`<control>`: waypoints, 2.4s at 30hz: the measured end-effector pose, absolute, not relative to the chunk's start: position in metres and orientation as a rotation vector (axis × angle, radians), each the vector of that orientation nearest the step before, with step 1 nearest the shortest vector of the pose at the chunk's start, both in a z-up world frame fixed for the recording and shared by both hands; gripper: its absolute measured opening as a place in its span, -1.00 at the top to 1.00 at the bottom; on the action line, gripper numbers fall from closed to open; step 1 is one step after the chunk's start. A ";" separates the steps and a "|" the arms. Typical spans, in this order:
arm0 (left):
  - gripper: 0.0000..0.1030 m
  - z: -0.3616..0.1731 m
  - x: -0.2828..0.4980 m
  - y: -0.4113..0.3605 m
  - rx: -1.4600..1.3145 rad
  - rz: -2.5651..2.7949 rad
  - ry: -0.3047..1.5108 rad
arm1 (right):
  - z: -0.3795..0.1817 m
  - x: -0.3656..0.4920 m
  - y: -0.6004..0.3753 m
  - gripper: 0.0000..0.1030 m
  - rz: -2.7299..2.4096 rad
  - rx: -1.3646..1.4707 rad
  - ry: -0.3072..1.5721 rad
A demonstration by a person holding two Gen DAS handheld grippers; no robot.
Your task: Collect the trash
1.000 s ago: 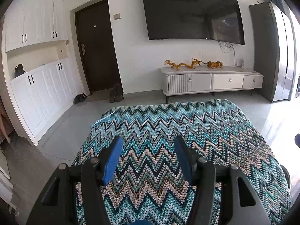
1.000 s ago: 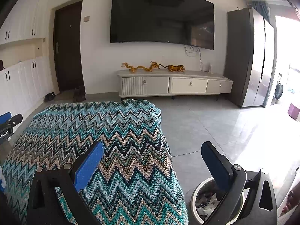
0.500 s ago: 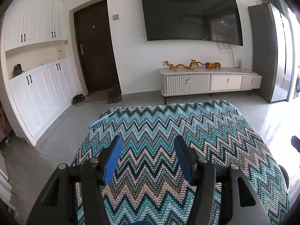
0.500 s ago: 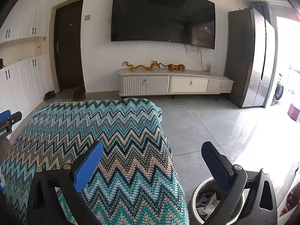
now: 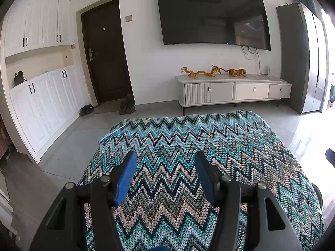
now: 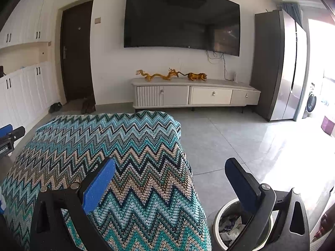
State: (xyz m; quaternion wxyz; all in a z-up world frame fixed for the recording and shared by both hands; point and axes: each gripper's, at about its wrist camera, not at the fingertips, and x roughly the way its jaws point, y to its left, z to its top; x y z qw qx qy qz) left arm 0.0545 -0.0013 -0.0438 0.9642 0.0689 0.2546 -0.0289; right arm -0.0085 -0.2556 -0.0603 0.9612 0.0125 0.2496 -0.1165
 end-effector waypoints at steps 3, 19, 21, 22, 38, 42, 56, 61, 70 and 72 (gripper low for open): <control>-0.08 -0.045 0.055 -0.002 0.139 -0.059 0.517 | -0.060 -0.010 -0.255 -0.99 -0.236 0.024 0.503; -0.08 -0.047 0.056 0.001 0.130 -0.059 0.522 | -0.059 -0.012 -0.254 -0.99 -0.235 0.024 0.497; -0.08 -0.046 0.056 0.002 0.127 -0.059 0.520 | -0.059 -0.013 -0.254 -0.99 -0.234 0.024 0.498; -0.08 -0.046 0.056 0.002 0.127 -0.059 0.520 | -0.059 -0.013 -0.254 -0.99 -0.235 0.024 0.498; -0.08 -0.040 0.054 0.006 0.122 -0.055 0.510 | -0.057 -0.015 -0.251 -0.99 -0.233 0.024 0.499; -0.08 -0.039 0.053 0.008 0.119 -0.052 0.506 | -0.056 -0.015 -0.251 -0.99 -0.233 0.023 0.498; -0.08 -0.038 0.052 0.010 0.118 -0.050 0.506 | -0.053 -0.016 -0.250 -0.99 -0.230 0.018 0.498; -0.08 -0.038 0.052 0.010 0.118 -0.050 0.506 | -0.053 -0.016 -0.250 -0.99 -0.229 0.019 0.497; -0.08 -0.038 0.052 0.010 0.118 -0.050 0.505 | -0.051 -0.016 -0.249 -0.99 -0.230 0.018 0.496; -0.08 -0.038 0.051 0.011 0.117 -0.048 0.504 | -0.049 -0.016 -0.249 -0.99 -0.230 0.018 0.495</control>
